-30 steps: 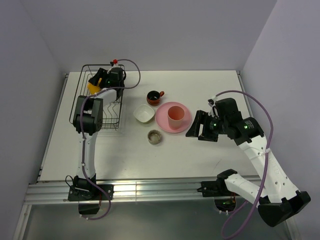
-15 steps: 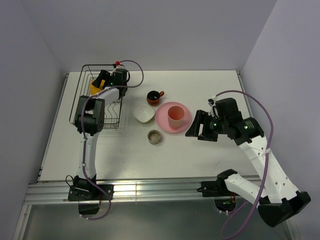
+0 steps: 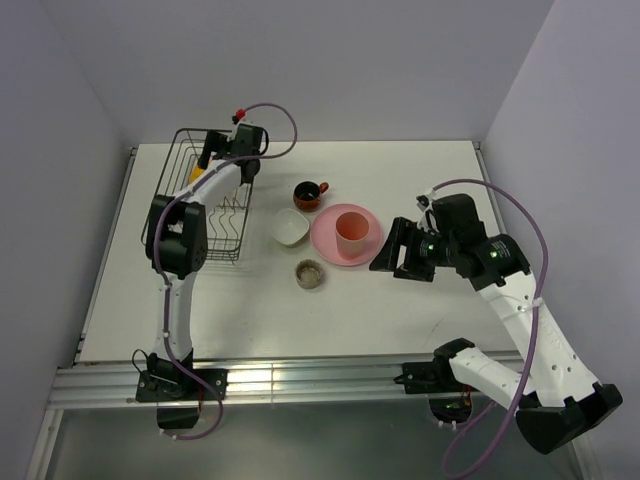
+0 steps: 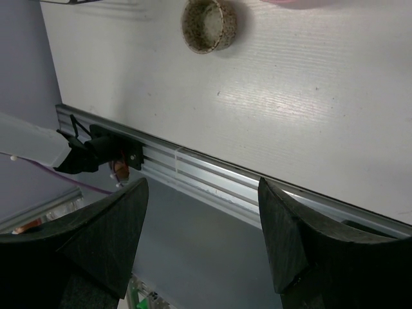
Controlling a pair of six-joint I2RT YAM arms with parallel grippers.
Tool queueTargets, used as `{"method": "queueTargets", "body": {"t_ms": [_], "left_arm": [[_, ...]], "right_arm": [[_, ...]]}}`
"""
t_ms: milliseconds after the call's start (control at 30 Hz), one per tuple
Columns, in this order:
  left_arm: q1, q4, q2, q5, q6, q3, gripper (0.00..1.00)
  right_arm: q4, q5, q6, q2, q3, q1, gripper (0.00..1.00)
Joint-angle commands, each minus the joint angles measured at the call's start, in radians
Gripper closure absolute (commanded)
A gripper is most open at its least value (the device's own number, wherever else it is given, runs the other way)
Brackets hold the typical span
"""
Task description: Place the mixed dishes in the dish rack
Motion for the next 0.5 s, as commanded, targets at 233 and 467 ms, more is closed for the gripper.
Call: {"method": "queueTargets", "body": {"t_ms": [233, 467], "left_arm": [[0.011, -0.156, -0.086, 0.111, -0.11, 0.1, 0.03], [0.042, -0.293, -0.111, 0.227, -0.291, 0.123, 0.91]], "right_arm": [[0.013, 0.01, 0.007, 0.003, 0.108, -0.009, 0.24], [0.001, 0.008, 0.007, 0.021, 0.143, -0.009, 0.24]]}}
